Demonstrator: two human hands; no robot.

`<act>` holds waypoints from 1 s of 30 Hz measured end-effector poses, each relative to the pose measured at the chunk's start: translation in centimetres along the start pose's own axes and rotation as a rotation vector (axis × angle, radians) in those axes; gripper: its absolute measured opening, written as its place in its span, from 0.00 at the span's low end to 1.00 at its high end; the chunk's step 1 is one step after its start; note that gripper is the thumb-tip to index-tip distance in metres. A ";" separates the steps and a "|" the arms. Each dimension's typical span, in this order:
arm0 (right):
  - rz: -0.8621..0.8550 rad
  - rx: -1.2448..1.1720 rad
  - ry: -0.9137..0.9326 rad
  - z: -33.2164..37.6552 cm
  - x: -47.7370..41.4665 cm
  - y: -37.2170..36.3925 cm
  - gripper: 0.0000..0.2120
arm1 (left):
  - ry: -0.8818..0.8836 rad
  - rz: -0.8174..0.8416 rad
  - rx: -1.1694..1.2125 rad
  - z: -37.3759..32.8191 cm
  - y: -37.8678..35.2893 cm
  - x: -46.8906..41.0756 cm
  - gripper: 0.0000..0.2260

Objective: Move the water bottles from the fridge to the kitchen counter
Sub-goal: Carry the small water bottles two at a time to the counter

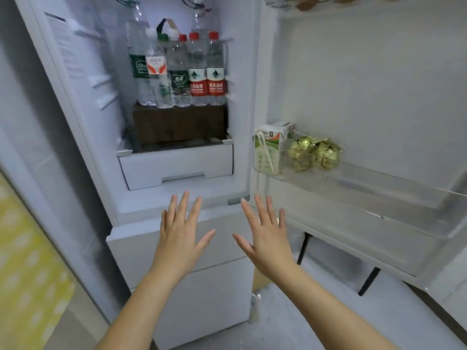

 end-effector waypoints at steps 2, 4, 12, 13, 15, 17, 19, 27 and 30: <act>-0.009 -0.019 0.046 1.7 -4.0 -0.8 0.35 | 0.041 -0.036 -0.019 2.6 0.5 -2.1 0.35; -0.019 -0.051 0.092 3.7 -7.8 -1.3 0.35 | 0.081 -0.054 -0.055 5.1 1.0 -4.0 0.35; -0.007 -0.127 0.181 10.6 -19.1 -3.7 0.35 | 0.197 -0.102 -0.127 12.8 2.5 -9.3 0.34; -0.010 -0.131 0.182 11.1 -20.2 -4.0 0.35 | 0.195 -0.107 -0.137 13.6 2.5 -10.0 0.34; -0.015 -0.142 0.180 12.0 -22.3 -4.5 0.35 | 0.188 -0.116 -0.142 15.4 2.6 -11.4 0.34; -0.022 -0.160 0.156 12.7 -24.5 -4.8 0.35 | 0.170 -0.136 -0.129 17.2 2.6 -13.3 0.33; -0.032 -0.135 0.117 13.3 -27.1 -4.9 0.35 | 0.141 -0.153 -0.113 18.8 2.6 -15.8 0.33; 0.015 -0.017 -0.026 14.4 -37.7 -4.0 0.40 | 0.082 -0.266 0.091 24.3 3.7 -28.3 0.36; 0.044 0.061 0.009 14.2 -40.0 -3.9 0.41 | 0.115 -0.346 0.311 25.5 4.3 -32.0 0.38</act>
Point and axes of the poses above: each hand's wrist, its own x-axis away from the middle knuckle, its own y-axis out of the back of the hand, z = x × y, the point moved 3 cm from there along -x, towards the middle knuckle, and after that the axes turned 12 degrees about -y, right-handed, at the moved point
